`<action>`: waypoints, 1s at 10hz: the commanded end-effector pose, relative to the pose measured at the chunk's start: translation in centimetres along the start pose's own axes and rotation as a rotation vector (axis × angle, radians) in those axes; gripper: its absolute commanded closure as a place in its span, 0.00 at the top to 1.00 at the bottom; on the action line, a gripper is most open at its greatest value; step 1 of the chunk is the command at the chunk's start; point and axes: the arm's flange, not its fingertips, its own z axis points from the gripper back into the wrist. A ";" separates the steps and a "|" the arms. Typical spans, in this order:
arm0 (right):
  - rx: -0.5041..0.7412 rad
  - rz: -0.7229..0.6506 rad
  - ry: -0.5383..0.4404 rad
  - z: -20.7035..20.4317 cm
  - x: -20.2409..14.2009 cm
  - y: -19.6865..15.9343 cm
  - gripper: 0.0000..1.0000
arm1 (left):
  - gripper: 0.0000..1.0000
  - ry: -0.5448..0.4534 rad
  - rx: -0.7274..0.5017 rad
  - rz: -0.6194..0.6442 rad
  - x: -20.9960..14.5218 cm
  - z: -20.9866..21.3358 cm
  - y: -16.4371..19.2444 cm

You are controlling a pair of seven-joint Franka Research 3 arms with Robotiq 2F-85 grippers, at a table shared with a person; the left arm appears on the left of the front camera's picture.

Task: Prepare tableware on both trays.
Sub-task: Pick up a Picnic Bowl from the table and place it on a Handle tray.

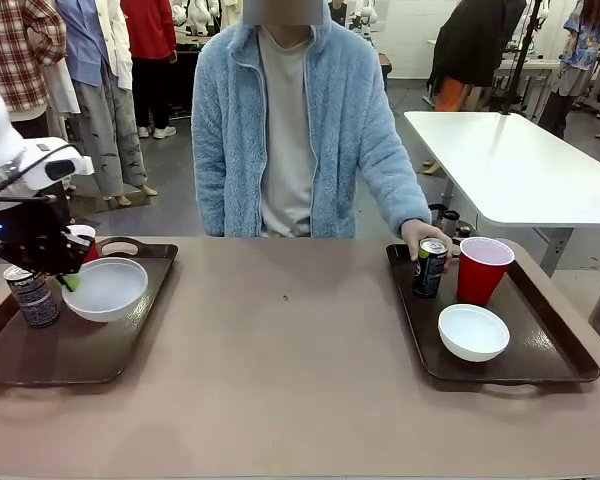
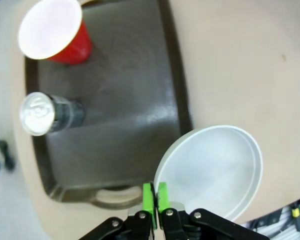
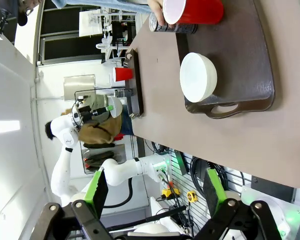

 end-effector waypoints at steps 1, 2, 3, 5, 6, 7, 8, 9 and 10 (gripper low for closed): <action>0.009 0.015 0.003 0.1 -0.2 0.0 1.00 | 0.00 0.004 0.022 0.043 -2.3 -1.2 3.6; 0.009 0.015 0.003 0.1 -0.2 0.0 1.00 | 0.00 0.013 0.030 0.070 -2.3 -1.5 5.0; 0.009 0.015 0.003 0.1 -0.2 0.0 1.00 | 0.00 0.019 0.028 0.094 -2.3 -2.1 5.7; 0.009 0.015 0.003 0.1 -0.2 0.0 1.00 | 0.00 0.039 0.013 0.109 -2.0 -4.0 6.1; 0.009 0.015 0.003 0.1 -0.2 0.0 1.00 | 0.00 0.063 0.001 0.109 -2.0 -5.5 6.0; 0.009 0.015 0.003 0.1 -0.2 0.0 1.00 | 0.00 0.081 -0.015 0.113 -2.2 -6.8 5.8; 0.009 0.015 0.003 0.1 -0.2 0.0 1.00 | 0.00 0.101 -0.013 0.112 -2.5 -8.2 5.4; 0.009 0.015 0.003 0.1 -0.2 0.0 1.00 | 0.00 0.119 -0.010 0.110 -2.7 -9.6 4.9; 0.009 0.015 0.003 0.1 -0.2 0.0 1.00 | 0.00 0.130 0.000 0.108 -2.8 -10.8 4.5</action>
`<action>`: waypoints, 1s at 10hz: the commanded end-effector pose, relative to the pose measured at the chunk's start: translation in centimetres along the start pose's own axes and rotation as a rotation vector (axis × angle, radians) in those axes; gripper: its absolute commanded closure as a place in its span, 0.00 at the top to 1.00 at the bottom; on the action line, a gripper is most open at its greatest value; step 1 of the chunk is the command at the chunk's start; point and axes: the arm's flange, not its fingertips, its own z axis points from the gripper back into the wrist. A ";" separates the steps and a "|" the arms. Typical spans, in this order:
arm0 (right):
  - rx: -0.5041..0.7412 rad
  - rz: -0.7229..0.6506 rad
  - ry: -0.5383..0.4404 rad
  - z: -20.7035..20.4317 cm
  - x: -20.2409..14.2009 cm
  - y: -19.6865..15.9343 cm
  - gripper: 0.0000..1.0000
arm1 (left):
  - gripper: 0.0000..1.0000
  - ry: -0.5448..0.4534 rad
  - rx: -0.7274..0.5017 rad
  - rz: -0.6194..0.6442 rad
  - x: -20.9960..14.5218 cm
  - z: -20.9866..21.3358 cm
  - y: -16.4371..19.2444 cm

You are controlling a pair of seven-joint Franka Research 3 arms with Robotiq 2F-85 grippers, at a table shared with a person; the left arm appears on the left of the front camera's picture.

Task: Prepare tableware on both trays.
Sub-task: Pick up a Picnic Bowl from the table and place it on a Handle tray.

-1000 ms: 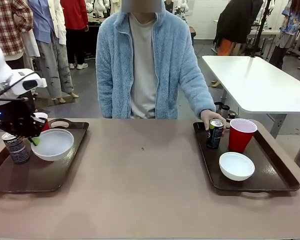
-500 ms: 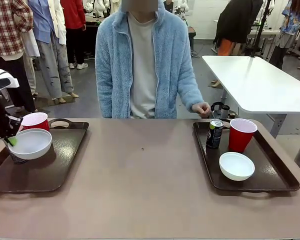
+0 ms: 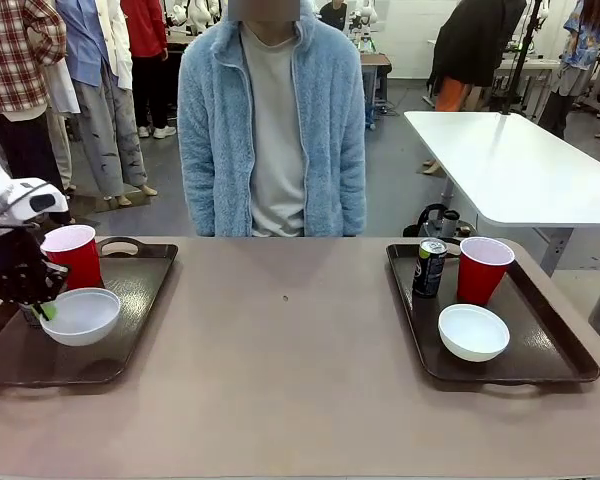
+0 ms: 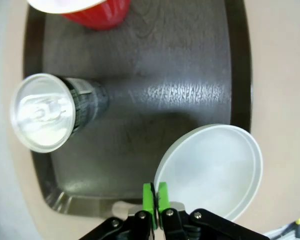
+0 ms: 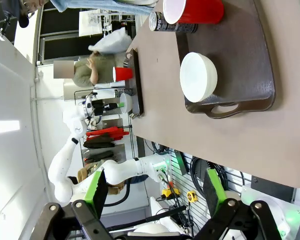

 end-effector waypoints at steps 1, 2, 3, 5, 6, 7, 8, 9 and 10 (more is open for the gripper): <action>0.009 0.014 0.003 0.1 -0.2 0.0 1.00 | 0.00 -0.014 -0.009 0.006 -4.1 -4.0 -0.5; 0.009 0.014 0.003 0.1 -0.2 0.0 1.00 | 0.00 -0.006 -0.005 0.001 -4.3 -4.6 -0.9; 0.009 0.014 0.003 0.1 -0.2 0.0 1.00 | 0.00 0.004 -0.001 -0.004 -4.3 -5.1 -1.2; 0.009 0.014 0.003 0.1 -0.2 0.0 1.00 | 0.33 0.011 0.006 -0.012 -4.5 -5.5 -1.5; 0.009 0.014 0.003 0.1 -0.2 0.0 1.00 | 0.63 0.009 0.010 -0.018 -4.6 -5.3 -1.5; 0.009 0.014 0.003 0.1 -0.2 0.0 1.00 | 0.91 0.004 0.013 -0.018 -4.5 -5.1 -1.5; 0.009 0.014 0.003 0.1 -0.2 0.0 1.00 | 1.00 0.000 0.017 -0.021 -4.5 -4.7 -1.5; 0.009 0.014 0.003 0.1 -0.2 0.0 1.00 | 1.00 -0.008 0.019 -0.030 -4.5 -4.0 -1.5; 0.009 0.014 0.003 0.1 -0.2 0.0 1.00 | 1.00 -0.013 0.020 -0.040 -4.5 -3.2 -1.5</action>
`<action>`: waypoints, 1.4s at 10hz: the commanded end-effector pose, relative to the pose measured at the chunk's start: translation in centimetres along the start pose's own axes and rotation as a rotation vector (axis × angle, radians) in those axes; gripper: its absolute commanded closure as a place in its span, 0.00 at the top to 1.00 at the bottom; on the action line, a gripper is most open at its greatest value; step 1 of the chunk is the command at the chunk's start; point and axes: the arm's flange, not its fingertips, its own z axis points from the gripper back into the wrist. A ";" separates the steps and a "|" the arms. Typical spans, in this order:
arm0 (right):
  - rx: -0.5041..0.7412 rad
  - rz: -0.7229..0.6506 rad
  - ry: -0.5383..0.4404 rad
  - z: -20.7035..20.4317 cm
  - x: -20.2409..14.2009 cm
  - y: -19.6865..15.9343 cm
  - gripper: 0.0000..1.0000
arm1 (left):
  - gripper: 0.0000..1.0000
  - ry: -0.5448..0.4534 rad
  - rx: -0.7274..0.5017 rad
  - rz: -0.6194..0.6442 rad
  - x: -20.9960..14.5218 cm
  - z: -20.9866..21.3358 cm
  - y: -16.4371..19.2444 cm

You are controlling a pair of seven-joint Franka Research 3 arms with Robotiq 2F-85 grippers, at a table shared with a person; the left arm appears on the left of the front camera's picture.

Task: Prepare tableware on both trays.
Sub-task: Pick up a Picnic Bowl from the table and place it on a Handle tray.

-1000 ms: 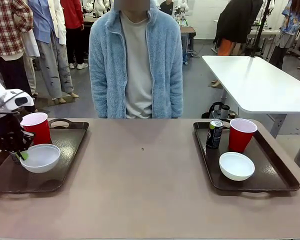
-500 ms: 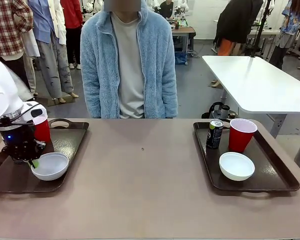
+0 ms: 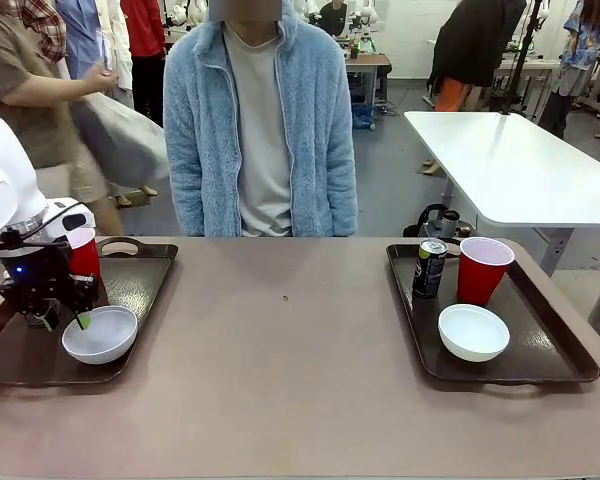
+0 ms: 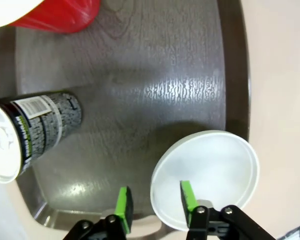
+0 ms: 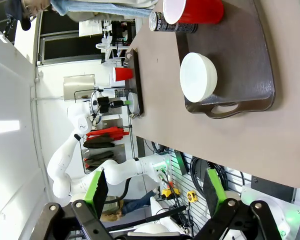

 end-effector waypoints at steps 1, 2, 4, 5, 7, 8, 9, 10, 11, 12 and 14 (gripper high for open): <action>0.009 0.014 0.003 0.1 -0.2 0.0 1.00 | 0.54 -0.030 0.008 -0.006 -5.2 0.4 0.4; 0.009 0.014 0.003 0.1 -0.2 0.0 1.00 | 0.63 -0.038 -0.003 -0.023 -5.3 1.7 0.4; 0.009 0.014 0.003 0.1 -0.2 0.0 1.00 | 0.82 -0.064 -0.012 -0.050 -5.6 5.1 0.2; 0.009 0.014 0.003 0.1 -0.2 0.0 1.00 | 0.93 -0.069 -0.015 -0.062 -5.6 6.4 0.1; 0.009 0.014 0.003 0.1 -0.2 0.0 1.00 | 1.00 -0.081 -0.012 -0.082 -5.6 8.6 -0.2; 0.009 0.014 0.003 0.1 -0.2 0.0 1.00 | 1.00 -0.092 0.016 -0.074 -5.6 9.2 -0.3; 0.009 0.014 0.003 0.1 -0.2 0.0 1.00 | 1.00 -0.098 0.022 -0.068 -5.6 9.3 -0.3; 0.009 0.014 0.003 0.1 -0.2 0.0 1.00 | 1.00 -0.089 0.003 -0.061 -4.1 9.9 -0.6; 0.009 0.014 0.003 0.1 -0.2 0.0 1.00 | 1.00 -0.089 0.003 -0.061 -4.1 9.9 -0.6; 0.009 0.014 0.003 0.1 -0.2 0.0 1.00 | 1.00 -0.089 0.003 -0.061 -4.1 9.9 -0.6; 0.009 0.014 0.003 0.1 -0.2 0.0 1.00 | 1.00 -0.089 0.003 -0.061 -4.1 9.9 -0.6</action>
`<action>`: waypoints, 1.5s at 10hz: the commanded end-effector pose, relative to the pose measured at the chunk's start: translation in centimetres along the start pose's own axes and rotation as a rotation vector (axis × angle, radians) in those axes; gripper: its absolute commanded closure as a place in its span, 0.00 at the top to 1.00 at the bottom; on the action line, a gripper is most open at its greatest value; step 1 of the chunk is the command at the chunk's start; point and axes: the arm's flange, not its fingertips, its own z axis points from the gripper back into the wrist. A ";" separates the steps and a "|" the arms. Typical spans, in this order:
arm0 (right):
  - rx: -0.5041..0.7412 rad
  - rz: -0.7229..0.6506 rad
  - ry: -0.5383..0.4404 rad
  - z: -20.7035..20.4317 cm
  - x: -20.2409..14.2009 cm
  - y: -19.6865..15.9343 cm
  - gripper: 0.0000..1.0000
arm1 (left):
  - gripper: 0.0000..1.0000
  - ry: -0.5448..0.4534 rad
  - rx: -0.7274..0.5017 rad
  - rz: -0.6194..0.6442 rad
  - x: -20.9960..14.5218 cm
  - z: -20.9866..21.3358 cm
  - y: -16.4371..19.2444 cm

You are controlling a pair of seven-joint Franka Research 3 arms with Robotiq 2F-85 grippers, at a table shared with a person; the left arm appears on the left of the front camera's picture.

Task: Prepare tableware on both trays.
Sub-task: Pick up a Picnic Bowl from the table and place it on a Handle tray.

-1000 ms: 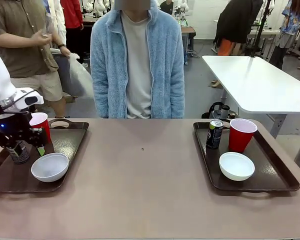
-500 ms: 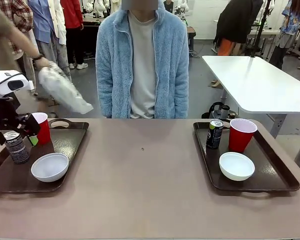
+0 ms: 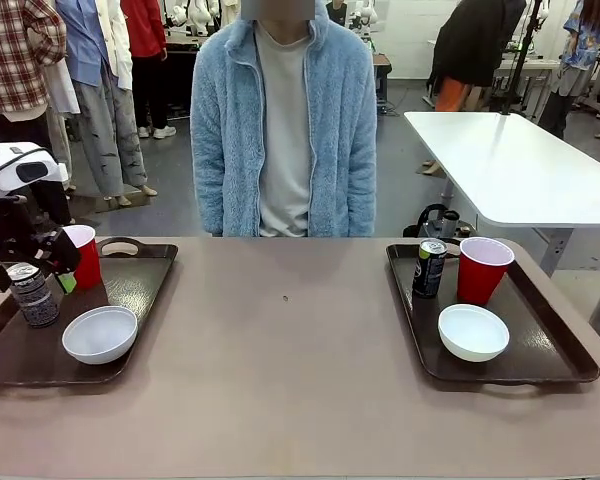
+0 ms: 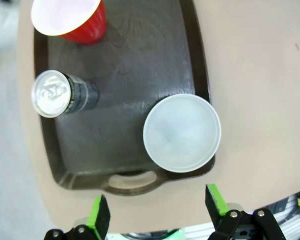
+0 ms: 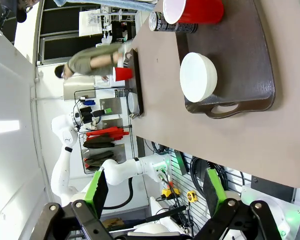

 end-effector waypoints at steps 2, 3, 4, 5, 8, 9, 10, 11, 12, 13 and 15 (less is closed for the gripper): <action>0.009 0.014 0.003 0.1 -0.2 0.0 1.00 | 1.00 0.000 0.000 0.000 0.0 0.0 0.0; 0.009 0.014 0.003 0.1 -0.2 0.0 1.00 | 1.00 0.087 -0.261 -0.021 1.3 1.6 1.6; 0.009 0.014 0.003 0.1 -0.2 0.0 1.00 | 1.00 0.137 -0.478 -0.024 2.2 2.7 4.1; 0.009 0.014 0.003 0.1 -0.2 0.0 1.00 | 1.00 0.139 -0.659 -0.027 1.6 3.4 6.3; 0.009 0.014 0.003 0.1 -0.2 0.0 1.00 | 1.00 0.111 -1.033 0.017 1.9 4.5 14.1; 0.009 0.014 0.003 0.1 -0.2 0.0 1.00 | 1.00 0.075 -1.095 0.032 1.2 4.4 15.9; 0.009 0.014 0.003 0.1 -0.2 0.0 1.00 | 1.00 0.038 -1.139 0.058 0.4 4.0 17.7; 0.009 0.014 0.003 0.1 -0.2 0.0 1.00 | 1.00 0.056 -1.166 0.086 0.1 3.1 19.5; 0.009 0.014 0.003 0.1 -0.2 0.0 1.00 | 1.00 0.067 -1.178 0.104 -0.6 2.3 20.5; 0.009 0.014 0.003 0.1 -0.2 0.0 1.00 | 1.00 0.060 -1.179 0.120 -1.6 1.9 21.1; 0.009 0.014 0.003 0.1 -0.2 0.0 1.00 | 1.00 0.057 -1.159 0.118 -2.7 1.9 21.8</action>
